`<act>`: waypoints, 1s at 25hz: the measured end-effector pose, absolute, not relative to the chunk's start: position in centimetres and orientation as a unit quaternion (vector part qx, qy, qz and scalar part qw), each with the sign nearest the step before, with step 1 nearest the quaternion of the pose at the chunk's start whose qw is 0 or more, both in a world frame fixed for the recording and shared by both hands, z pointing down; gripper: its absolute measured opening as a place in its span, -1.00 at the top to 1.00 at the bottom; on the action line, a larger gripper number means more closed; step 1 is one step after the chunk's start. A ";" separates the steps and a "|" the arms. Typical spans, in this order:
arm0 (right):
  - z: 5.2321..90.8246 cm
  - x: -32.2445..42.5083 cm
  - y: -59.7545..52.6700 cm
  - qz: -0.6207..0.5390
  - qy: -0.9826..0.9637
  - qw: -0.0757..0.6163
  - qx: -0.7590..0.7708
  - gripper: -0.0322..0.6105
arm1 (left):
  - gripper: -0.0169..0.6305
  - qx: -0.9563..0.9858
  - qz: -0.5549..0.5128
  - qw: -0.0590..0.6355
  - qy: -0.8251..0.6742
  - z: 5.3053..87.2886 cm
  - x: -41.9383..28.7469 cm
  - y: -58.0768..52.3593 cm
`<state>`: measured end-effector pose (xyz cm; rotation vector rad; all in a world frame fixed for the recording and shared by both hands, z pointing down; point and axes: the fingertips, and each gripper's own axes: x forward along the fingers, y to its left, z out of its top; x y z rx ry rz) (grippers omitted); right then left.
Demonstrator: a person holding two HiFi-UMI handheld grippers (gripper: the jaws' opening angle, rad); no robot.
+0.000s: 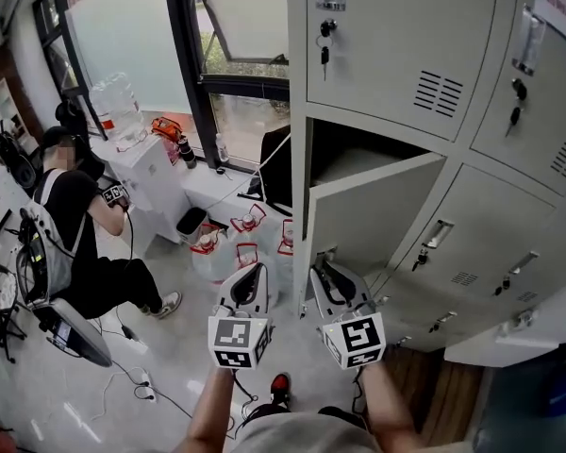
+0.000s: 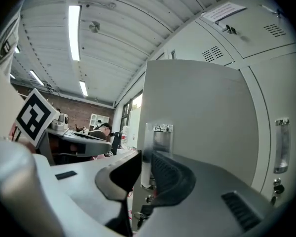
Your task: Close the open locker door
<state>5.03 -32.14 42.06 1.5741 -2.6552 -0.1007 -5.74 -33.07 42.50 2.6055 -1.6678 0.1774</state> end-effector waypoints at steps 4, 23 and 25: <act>42.1 4.4 -34.8 -0.033 -0.848 0.030 0.528 0.70 | 0.88 0.850 0.053 0.023 -0.524 42.7 -6.8 -35.3; 41.9 4.1 -43.7 -0.027 -0.794 0.029 0.607 0.70 | 0.88 0.887 0.061 0.030 -0.457 43.7 -8.2 -44.5; 41.9 4.3 -44.5 -0.027 -0.788 0.028 0.614 0.70 | 0.88 0.889 0.061 0.032 -0.454 43.8 -8.2 -45.3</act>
